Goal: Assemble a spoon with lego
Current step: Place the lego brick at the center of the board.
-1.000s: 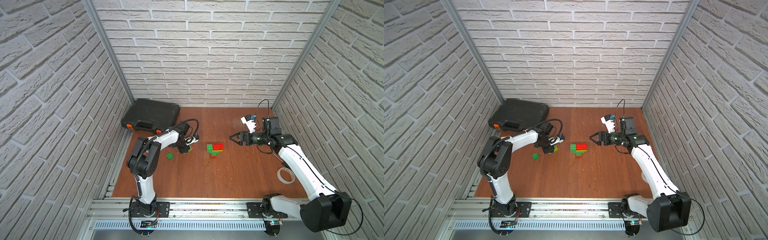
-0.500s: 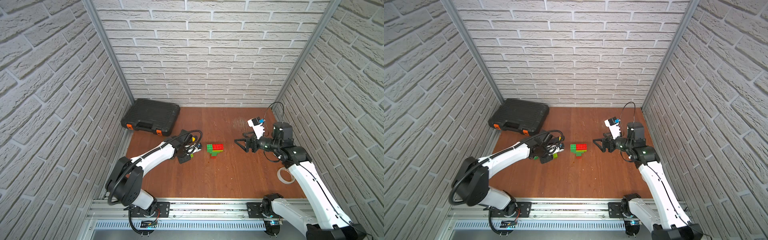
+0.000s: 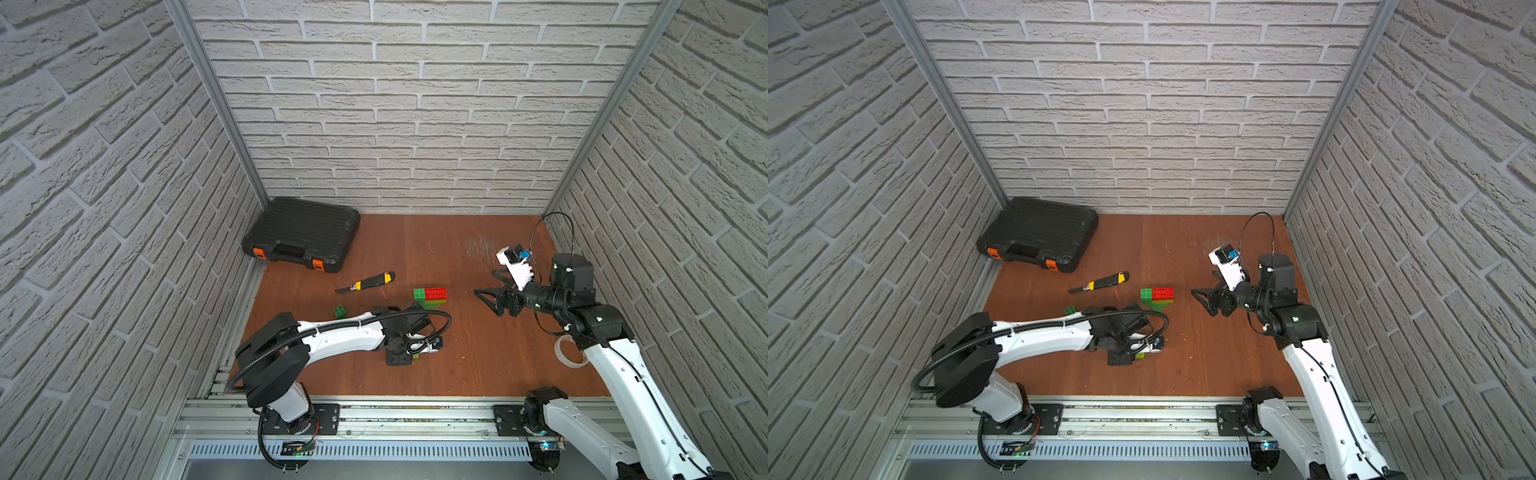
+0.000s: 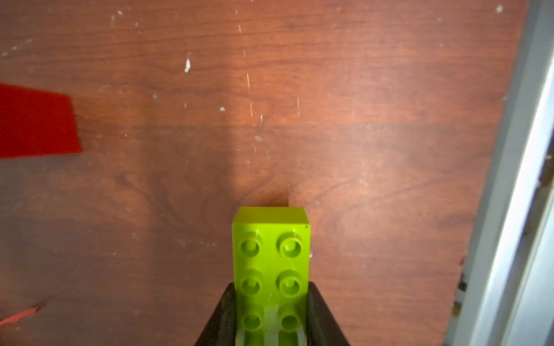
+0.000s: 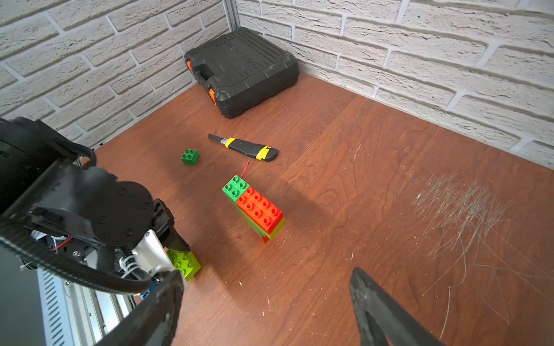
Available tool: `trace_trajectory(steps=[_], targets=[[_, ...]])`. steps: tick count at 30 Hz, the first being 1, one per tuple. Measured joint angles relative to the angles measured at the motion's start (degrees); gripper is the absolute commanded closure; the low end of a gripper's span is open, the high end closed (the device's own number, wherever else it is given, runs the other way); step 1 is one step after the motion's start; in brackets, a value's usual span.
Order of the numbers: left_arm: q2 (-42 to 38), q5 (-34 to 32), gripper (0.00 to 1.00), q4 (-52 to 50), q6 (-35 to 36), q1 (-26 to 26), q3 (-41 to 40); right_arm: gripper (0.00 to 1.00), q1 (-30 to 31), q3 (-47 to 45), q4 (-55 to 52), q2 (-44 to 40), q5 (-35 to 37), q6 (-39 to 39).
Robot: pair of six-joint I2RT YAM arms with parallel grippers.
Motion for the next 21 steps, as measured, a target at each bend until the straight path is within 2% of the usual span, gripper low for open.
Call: trace_trajectory(steps=[3,6,9,12,16,21], targets=[[2.23,0.48,0.80,1.27,-0.20,-0.31,0.74,0.14,0.04,-0.26,-0.44,-0.04,0.11,-0.66],[3.39,0.85,0.63,1.86,-0.22,-0.31,1.14,0.14,0.04,-0.68,-0.90,0.04,0.09,-1.36],[3.63,0.96,0.51,2.49,-0.22,-0.33,1.18,0.14,0.11,-0.68,-1.05,0.33,-0.11,-1.70],[3.52,0.94,0.44,2.97,-0.22,-0.35,1.16,0.14,0.13,-0.68,-1.09,0.59,-0.15,-2.19],[1.25,0.98,0.42,3.89,-0.22,-0.28,0.46,0.14,0.63,-0.90,-1.07,0.52,0.00,-3.52],[-8.59,2.03,0.40,4.63,-1.46,2.40,-2.86,0.14,3.41,-3.45,-1.53,-1.53,0.39,-6.69]])
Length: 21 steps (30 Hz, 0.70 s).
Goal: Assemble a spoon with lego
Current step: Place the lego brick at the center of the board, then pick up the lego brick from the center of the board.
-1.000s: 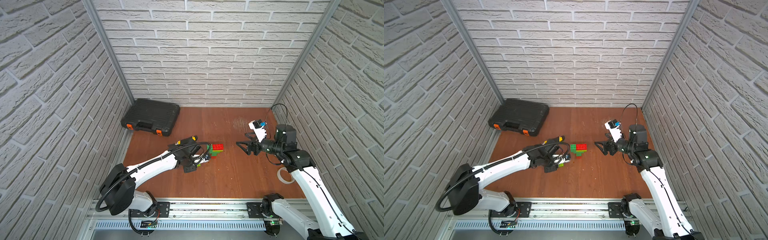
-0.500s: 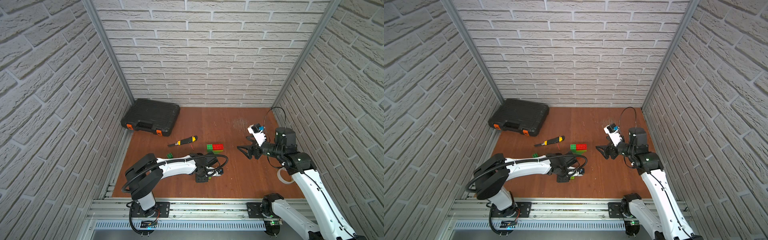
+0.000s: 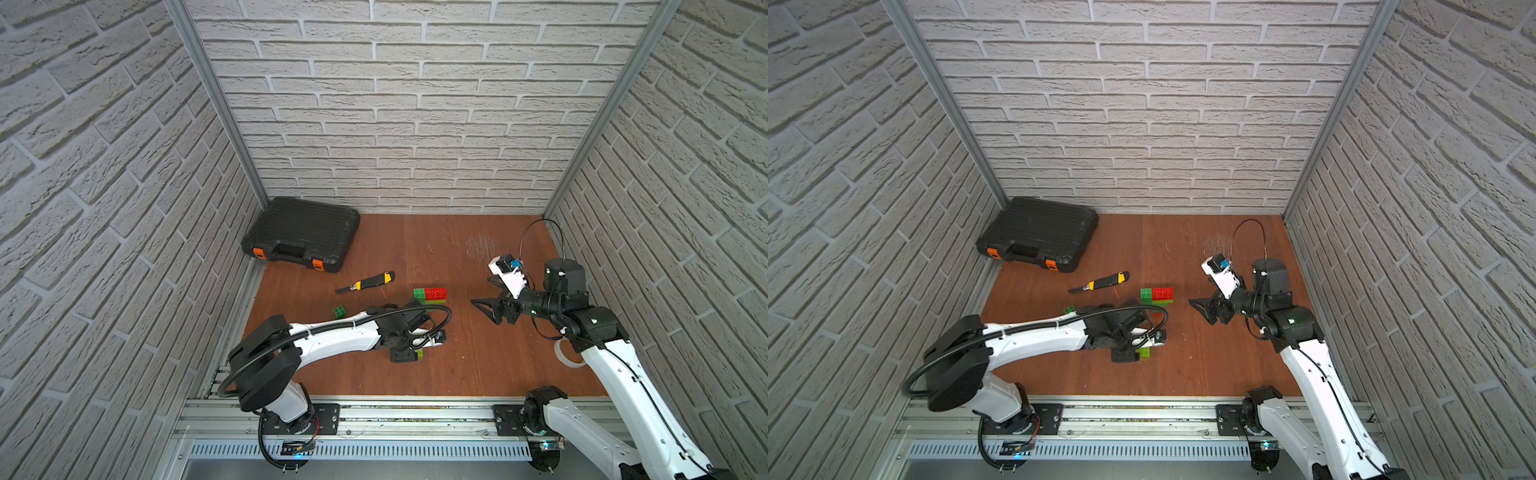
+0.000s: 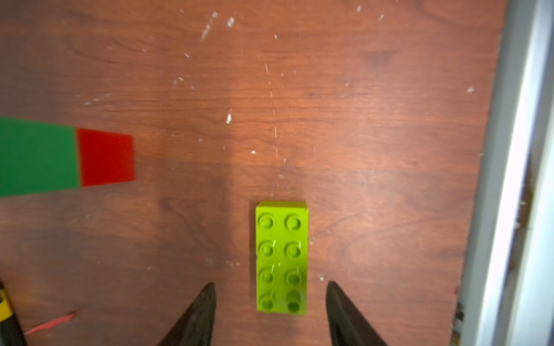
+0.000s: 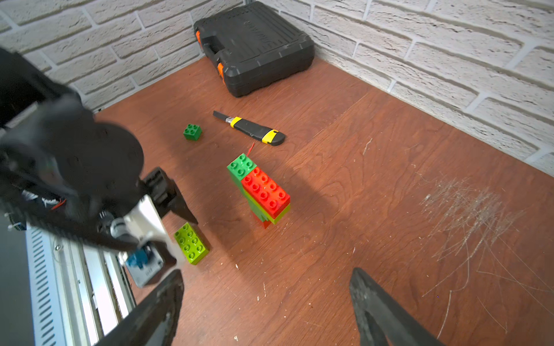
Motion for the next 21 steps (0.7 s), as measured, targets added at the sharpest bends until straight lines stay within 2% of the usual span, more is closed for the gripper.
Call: trace_trajectory(steps=[4,8,11,15,18,21], targets=[[-12.33,1.18,0.40,2.10,-3.91,8.26,-5.09,0.15,6.27,-1.73,-0.50,-1.92,-0.09,-2.23],[-22.60,1.05,0.39,3.58,-9.11,18.97,-9.55,0.16,19.74,-4.61,1.01,-1.88,4.15,-3.15],[-27.12,1.05,0.39,3.78,-12.44,24.28,-12.04,0.16,30.36,-8.07,3.74,0.61,9.20,-3.65],[-29.57,0.63,0.38,3.67,-15.30,29.27,-13.31,0.20,41.92,-9.68,8.59,11.23,16.00,-5.05],[-30.36,0.63,0.38,3.65,-16.46,31.17,-13.35,0.25,45.86,-9.60,13.03,20.83,18.32,-5.97],[-30.88,0.72,0.38,3.50,-16.98,31.89,-13.35,0.30,46.77,-9.01,16.35,28.44,19.41,-6.45]])
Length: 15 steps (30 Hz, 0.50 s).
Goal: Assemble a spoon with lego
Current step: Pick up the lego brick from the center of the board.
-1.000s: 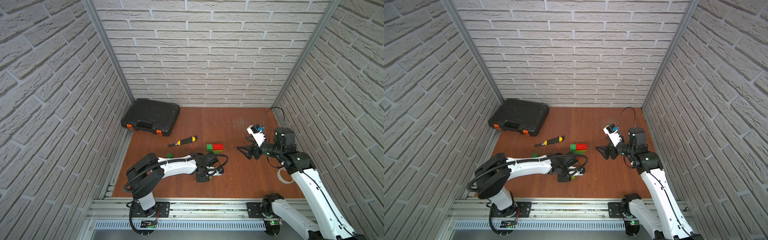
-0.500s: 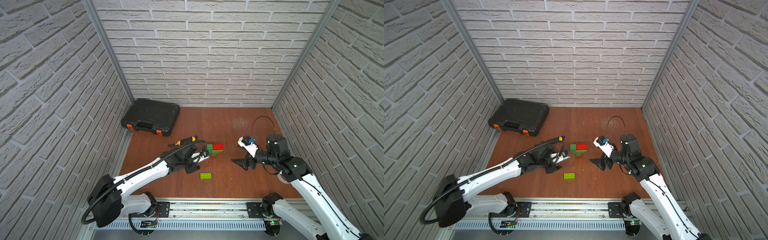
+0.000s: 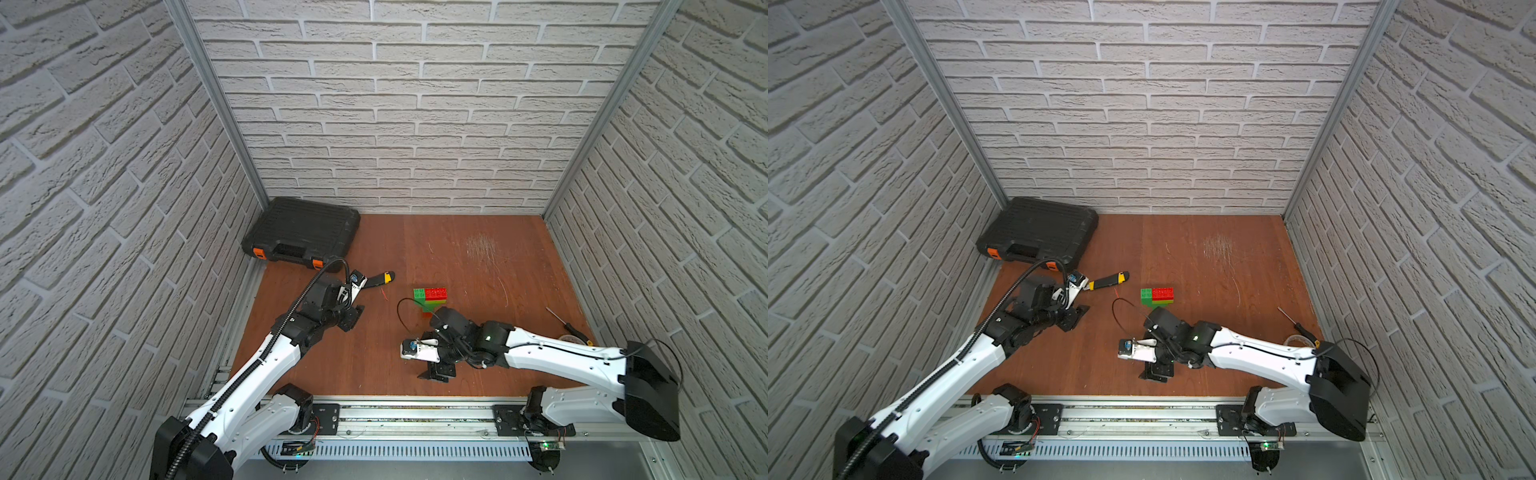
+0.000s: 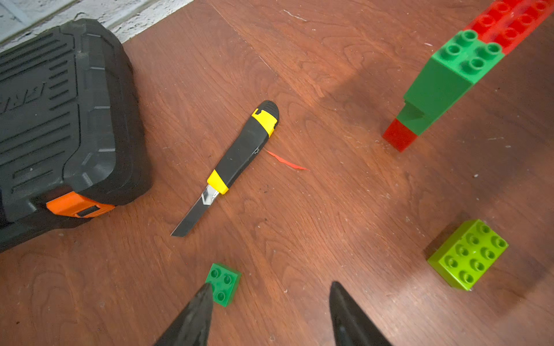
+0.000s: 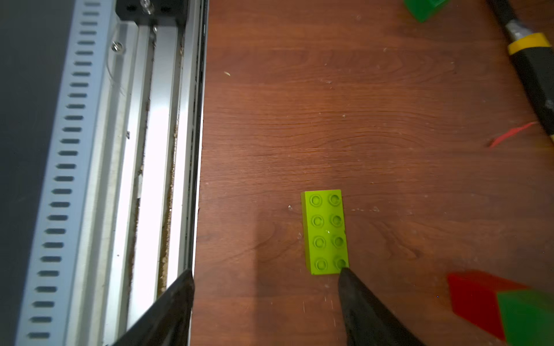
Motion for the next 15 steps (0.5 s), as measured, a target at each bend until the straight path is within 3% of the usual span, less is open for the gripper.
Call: trace_trajectory(steps=[9,15], targets=[[-0.39,0.74,0.38,-0.68,-0.28,0.79,-1.22,0.44,0.11,4.02,5.99,9.75,2.36,-0.13],[0.63,1.29,0.38,-0.66,-0.28,1.16,-1.22,0.46,-0.13,5.14,6.56,12.76,3.26,-0.13]])
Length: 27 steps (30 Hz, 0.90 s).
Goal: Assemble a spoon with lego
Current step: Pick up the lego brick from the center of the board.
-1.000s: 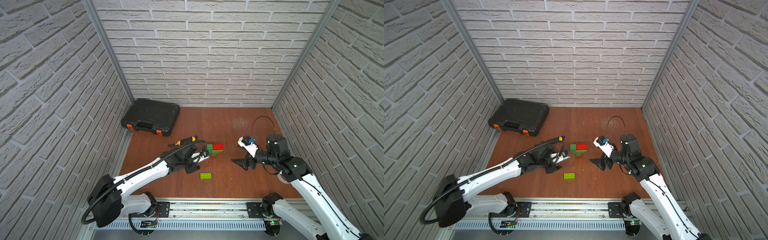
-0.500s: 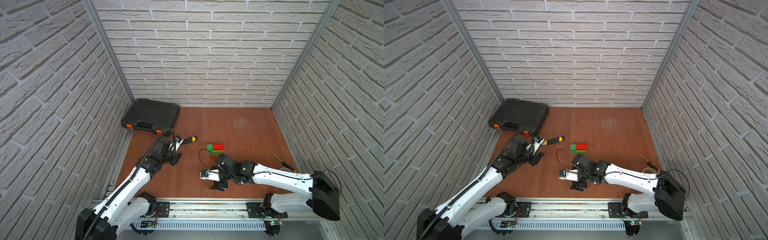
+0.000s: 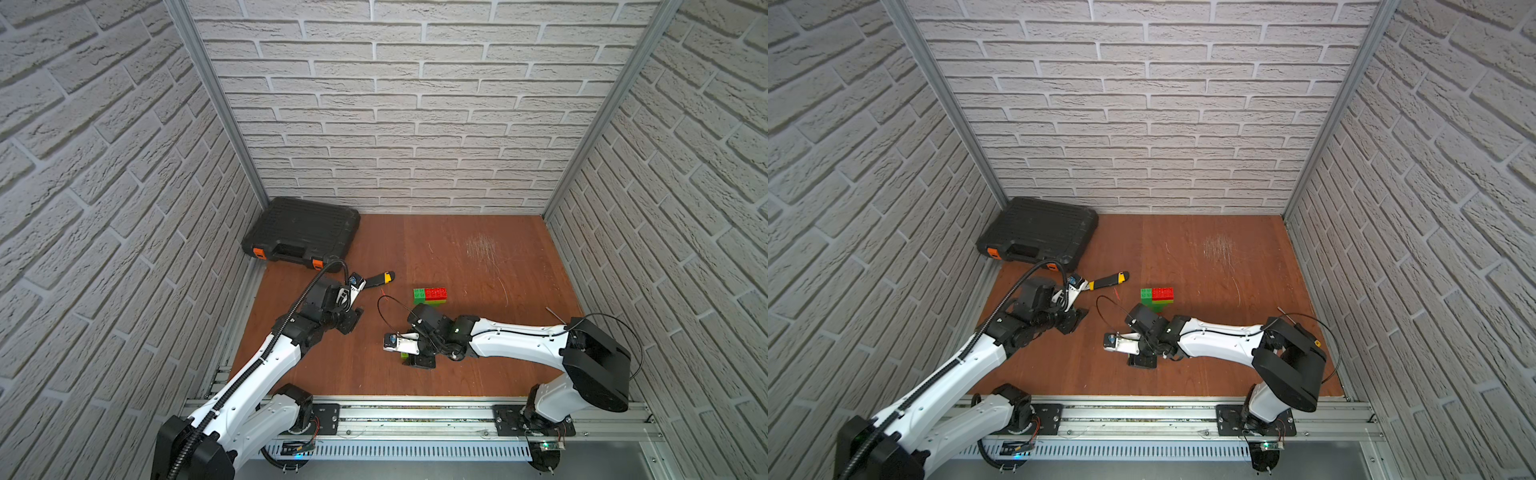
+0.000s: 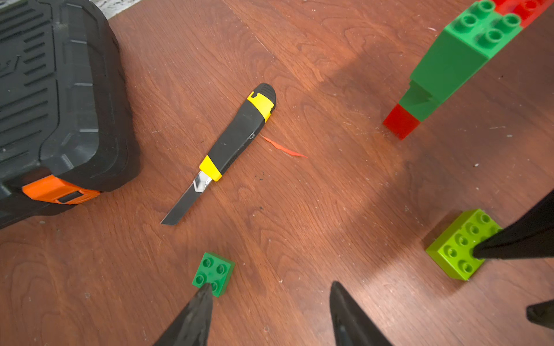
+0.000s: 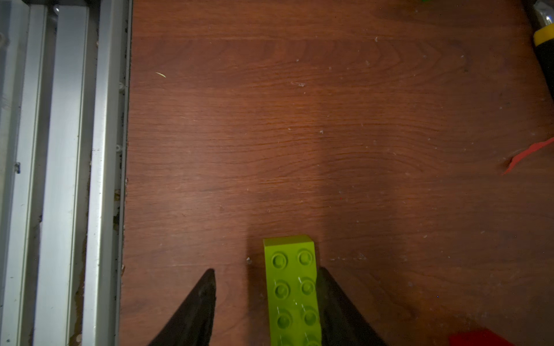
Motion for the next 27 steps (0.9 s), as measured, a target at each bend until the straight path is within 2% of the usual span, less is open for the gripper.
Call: trace_trajectory(steps=[15,22,27], targets=[[0.70,0.59,0.38,0.02,-0.22,0.11,-0.02,0.46,-2.14,0.02,-0.24,1.88,2.82,0.42],[0.94,0.59,0.38,0.02,-0.39,0.26,-0.02,0.50,-2.47,0.59,-0.33,4.07,2.73,0.42],[1.01,0.61,0.38,0.02,-0.42,0.33,-0.02,0.58,-2.71,0.72,-0.59,4.70,2.62,0.39]])
